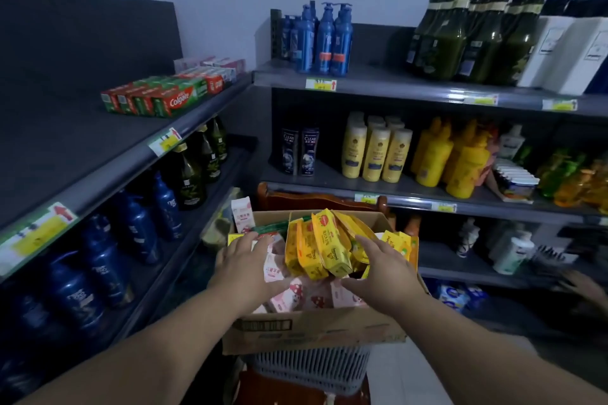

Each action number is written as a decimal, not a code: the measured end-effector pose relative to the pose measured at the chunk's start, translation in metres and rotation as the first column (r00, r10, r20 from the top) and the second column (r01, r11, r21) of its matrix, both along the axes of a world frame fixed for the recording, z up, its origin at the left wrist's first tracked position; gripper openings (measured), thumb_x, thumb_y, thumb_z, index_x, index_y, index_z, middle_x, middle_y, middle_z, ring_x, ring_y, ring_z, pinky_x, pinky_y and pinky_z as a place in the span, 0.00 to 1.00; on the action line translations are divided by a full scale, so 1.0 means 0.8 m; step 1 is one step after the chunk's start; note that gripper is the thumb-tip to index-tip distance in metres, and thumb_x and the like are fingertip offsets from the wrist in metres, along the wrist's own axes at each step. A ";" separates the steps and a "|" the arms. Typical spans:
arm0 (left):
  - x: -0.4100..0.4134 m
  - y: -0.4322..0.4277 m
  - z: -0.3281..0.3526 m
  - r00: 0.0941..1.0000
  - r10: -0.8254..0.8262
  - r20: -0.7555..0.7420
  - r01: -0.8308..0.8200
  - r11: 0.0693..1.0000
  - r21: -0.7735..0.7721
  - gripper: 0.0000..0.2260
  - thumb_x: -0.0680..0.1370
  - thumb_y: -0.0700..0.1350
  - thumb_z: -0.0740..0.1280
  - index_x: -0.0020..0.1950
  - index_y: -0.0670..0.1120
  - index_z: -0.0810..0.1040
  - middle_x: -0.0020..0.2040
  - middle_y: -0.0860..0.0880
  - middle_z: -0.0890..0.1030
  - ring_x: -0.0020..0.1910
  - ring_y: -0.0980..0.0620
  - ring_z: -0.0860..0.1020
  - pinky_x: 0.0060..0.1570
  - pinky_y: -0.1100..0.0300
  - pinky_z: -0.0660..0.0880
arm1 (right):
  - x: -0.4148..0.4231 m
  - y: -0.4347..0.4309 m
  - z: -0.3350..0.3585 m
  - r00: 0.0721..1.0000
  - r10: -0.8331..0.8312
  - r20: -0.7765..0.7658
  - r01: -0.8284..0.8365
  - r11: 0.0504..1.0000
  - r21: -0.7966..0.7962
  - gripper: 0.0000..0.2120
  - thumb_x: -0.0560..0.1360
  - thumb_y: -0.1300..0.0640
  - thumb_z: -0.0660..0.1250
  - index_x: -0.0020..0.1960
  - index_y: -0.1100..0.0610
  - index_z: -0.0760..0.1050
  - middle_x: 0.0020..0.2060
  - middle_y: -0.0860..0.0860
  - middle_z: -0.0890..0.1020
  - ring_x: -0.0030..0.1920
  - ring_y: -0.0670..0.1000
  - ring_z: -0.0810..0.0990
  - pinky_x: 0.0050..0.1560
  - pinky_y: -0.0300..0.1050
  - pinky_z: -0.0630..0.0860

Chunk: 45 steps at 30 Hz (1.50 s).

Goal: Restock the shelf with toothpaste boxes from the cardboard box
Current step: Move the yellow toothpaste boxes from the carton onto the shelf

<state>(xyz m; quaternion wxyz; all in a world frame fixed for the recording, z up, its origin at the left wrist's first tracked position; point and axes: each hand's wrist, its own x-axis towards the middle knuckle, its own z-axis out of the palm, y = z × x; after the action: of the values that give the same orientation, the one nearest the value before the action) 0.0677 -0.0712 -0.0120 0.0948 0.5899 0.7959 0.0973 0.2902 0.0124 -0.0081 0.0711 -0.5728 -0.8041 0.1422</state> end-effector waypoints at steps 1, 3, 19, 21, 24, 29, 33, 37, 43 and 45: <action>0.001 0.007 -0.007 1.000 -0.007 0.003 0.007 1.000 -0.002 0.39 0.72 0.67 0.64 0.77 0.55 0.52 0.77 0.51 0.51 0.76 0.48 0.51 0.73 0.50 0.49 | -0.001 0.005 -0.004 1.000 -0.003 0.004 0.003 1.000 -0.003 0.42 0.70 0.35 0.68 0.77 0.42 0.51 0.76 0.48 0.60 0.74 0.55 0.61 0.73 0.59 0.60; 0.003 0.021 -0.020 1.000 -0.013 0.022 0.013 1.000 0.003 0.39 0.72 0.68 0.63 0.77 0.55 0.53 0.77 0.52 0.52 0.76 0.49 0.52 0.72 0.50 0.50 | -0.001 0.016 -0.009 1.000 -0.011 0.003 0.011 1.000 -0.008 0.42 0.70 0.36 0.69 0.77 0.42 0.51 0.76 0.48 0.60 0.74 0.55 0.61 0.72 0.59 0.61; -0.021 0.058 -0.080 0.855 0.459 0.240 -0.453 0.887 -0.085 0.31 0.80 0.54 0.59 0.78 0.50 0.48 0.78 0.45 0.45 0.74 0.40 0.58 0.67 0.47 0.64 | -0.008 0.111 -0.055 0.998 0.068 -0.002 -0.068 0.997 -0.024 0.25 0.80 0.50 0.58 0.76 0.49 0.60 0.74 0.51 0.65 0.70 0.55 0.67 0.67 0.53 0.70; -0.022 0.060 -0.085 0.850 0.468 0.241 -0.462 0.883 -0.085 0.29 0.80 0.49 0.60 0.78 0.48 0.52 0.77 0.44 0.52 0.70 0.41 0.64 0.64 0.48 0.69 | -0.010 0.118 -0.066 0.997 0.079 0.000 -0.079 0.997 0.017 0.21 0.82 0.54 0.53 0.74 0.51 0.65 0.71 0.52 0.69 0.66 0.56 0.72 0.63 0.52 0.73; -0.022 0.061 -0.089 0.860 0.455 0.230 -0.458 0.888 -0.043 0.24 0.79 0.45 0.61 0.74 0.44 0.61 0.71 0.45 0.63 0.61 0.44 0.72 0.54 0.50 0.74 | -0.011 0.124 -0.068 0.997 0.049 -0.058 -0.044 0.995 0.091 0.21 0.82 0.59 0.52 0.74 0.53 0.67 0.68 0.52 0.74 0.63 0.56 0.75 0.58 0.51 0.77; -0.019 0.057 -0.080 0.859 0.460 0.226 -0.472 0.882 0.000 0.27 0.79 0.48 0.60 0.76 0.44 0.57 0.75 0.44 0.61 0.64 0.42 0.71 0.57 0.48 0.74 | -0.014 0.124 -0.042 0.975 0.028 -0.219 0.020 0.976 0.217 0.20 0.83 0.56 0.50 0.73 0.49 0.67 0.65 0.49 0.76 0.60 0.55 0.77 0.46 0.48 0.77; -0.016 0.052 -0.053 0.872 0.416 0.258 -0.451 0.887 0.096 0.31 0.80 0.52 0.60 0.79 0.45 0.49 0.79 0.46 0.51 0.73 0.45 0.62 0.67 0.50 0.66 | -0.033 0.110 -0.017 0.931 0.147 -0.334 -0.059 0.964 0.259 0.19 0.83 0.54 0.51 0.72 0.48 0.68 0.63 0.49 0.78 0.59 0.53 0.77 0.50 0.44 0.73; -0.019 0.051 -0.027 0.910 0.330 0.250 -0.389 0.888 0.244 0.30 0.81 0.49 0.61 0.79 0.48 0.50 0.79 0.49 0.52 0.75 0.47 0.59 0.69 0.52 0.62 | -0.059 0.081 0.001 0.866 0.199 -0.458 -0.111 0.971 0.212 0.18 0.84 0.53 0.52 0.71 0.46 0.70 0.46 0.45 0.78 0.48 0.51 0.77 0.43 0.42 0.68; -0.010 0.053 -0.037 0.958 0.082 0.276 -0.160 0.948 0.275 0.34 0.77 0.48 0.68 0.78 0.54 0.52 0.78 0.55 0.51 0.76 0.51 0.57 0.70 0.55 0.61 | -0.065 0.067 -0.004 0.840 0.103 -0.533 -0.069 0.994 0.084 0.12 0.83 0.53 0.54 0.57 0.49 0.76 0.36 0.41 0.76 0.40 0.49 0.75 0.35 0.41 0.66; -0.010 0.052 -0.053 0.958 0.045 0.284 -0.121 0.959 0.256 0.36 0.77 0.46 0.69 0.78 0.55 0.51 0.78 0.56 0.50 0.75 0.51 0.58 0.69 0.55 0.63 | -0.062 0.067 -0.012 0.832 0.038 -0.554 -0.035 0.999 0.017 0.10 0.83 0.53 0.55 0.53 0.50 0.76 0.35 0.43 0.76 0.39 0.51 0.76 0.35 0.42 0.68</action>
<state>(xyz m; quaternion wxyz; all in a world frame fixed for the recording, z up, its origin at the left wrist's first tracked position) 0.0598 -0.0293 -0.0547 0.1188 0.5437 0.7786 0.2899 0.2409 0.0656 -0.0176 0.2998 -0.4915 -0.7603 0.3008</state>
